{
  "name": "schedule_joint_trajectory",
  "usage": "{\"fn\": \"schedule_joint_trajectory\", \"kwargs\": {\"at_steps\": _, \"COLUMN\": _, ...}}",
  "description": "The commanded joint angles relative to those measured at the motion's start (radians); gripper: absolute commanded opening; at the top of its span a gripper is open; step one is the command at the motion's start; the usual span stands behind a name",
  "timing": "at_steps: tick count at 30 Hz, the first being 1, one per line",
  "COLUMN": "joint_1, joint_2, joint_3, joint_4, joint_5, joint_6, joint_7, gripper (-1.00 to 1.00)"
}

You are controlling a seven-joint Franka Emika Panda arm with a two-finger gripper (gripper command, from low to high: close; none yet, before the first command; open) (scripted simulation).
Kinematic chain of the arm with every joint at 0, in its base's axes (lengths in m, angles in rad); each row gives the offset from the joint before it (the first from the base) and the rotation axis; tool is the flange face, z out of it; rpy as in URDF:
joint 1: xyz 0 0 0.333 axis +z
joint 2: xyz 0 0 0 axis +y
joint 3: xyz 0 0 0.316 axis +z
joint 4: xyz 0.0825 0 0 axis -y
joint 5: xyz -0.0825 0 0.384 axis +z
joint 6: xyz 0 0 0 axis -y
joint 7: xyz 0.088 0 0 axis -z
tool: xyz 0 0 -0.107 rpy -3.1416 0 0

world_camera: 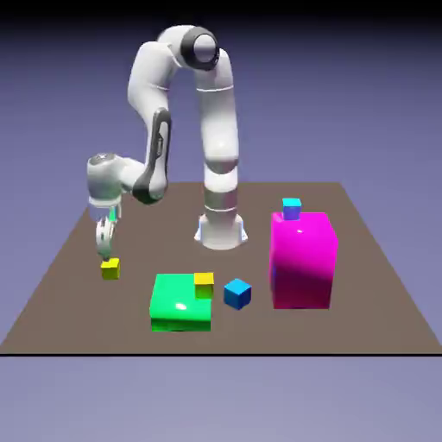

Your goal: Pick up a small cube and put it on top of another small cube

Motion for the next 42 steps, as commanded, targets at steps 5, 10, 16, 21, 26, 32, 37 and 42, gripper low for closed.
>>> {"fn": "schedule_joint_trajectory", "kwargs": {"at_steps": 5, "joint_1": 0.085, "joint_2": 0.07, "joint_3": -0.108, "joint_4": 0.023, "joint_5": -0.102, "joint_6": 0.046, "joint_7": 0.08, "gripper": 0.0}}
{"fn": "schedule_joint_trajectory", "kwargs": {"at_steps": 10, "joint_1": 0.229, "joint_2": 0.186, "joint_3": -0.289, "joint_4": 0.062, "joint_5": -0.273, "joint_6": 0.123, "joint_7": 0.212, "gripper": 0.0}}
{"fn": "schedule_joint_trajectory", "kwargs": {"at_steps": 16, "joint_1": 0.276, "joint_2": 0.223, "joint_3": -0.348, "joint_4": 0.074, "joint_5": -0.328, "joint_6": 0.147, "joint_7": 0.255, "gripper": -1.0}}
{"fn": "schedule_joint_trajectory", "kwargs": {"at_steps": 21, "joint_1": 0.131, "joint_2": 0.107, "joint_3": -0.166, "joint_4": 0.036, "joint_5": -0.157, "joint_6": 0.071, "joint_7": 0.122, "gripper": -1.0}}
{"fn": "schedule_joint_trajectory", "kwargs": {"at_steps": 26, "joint_1": -0.002, "joint_2": -0.003, "joint_3": -0.006, "joint_4": 0.014, "joint_5": -0.008, "joint_6": -0.001, "joint_7": -0.005, "gripper": -1.0}}
{"fn": "schedule_joint_trajectory", "kwargs": {"at_steps": 32, "joint_1": 0.191, "joint_2": -0.099, "joint_3": -0.015, "joint_4": 0.086, "joint_5": 0.027, "joint_6": -0.032, "joint_7": 0.022, "gripper": -1.0}}
{"fn": "schedule_joint_trajectory", "kwargs": {"at_steps": 37, "joint_1": 0.372, "joint_2": -0.161, "joint_3": 0.025, "joint_4": 0.053, "joint_5": 0.121, "joint_6": -0.056, "joint_7": 0.091, "gripper": -1.0}}
{"fn": "schedule_joint_trajectory", "kwargs": {"at_steps": 42, "joint_1": 0.553, "joint_2": -0.221, "joint_3": 0.07, "joint_4": 0.006, "joint_5": 0.242, "joint_6": -0.086, "joint_7": 0.171, "gripper": -1.0}}
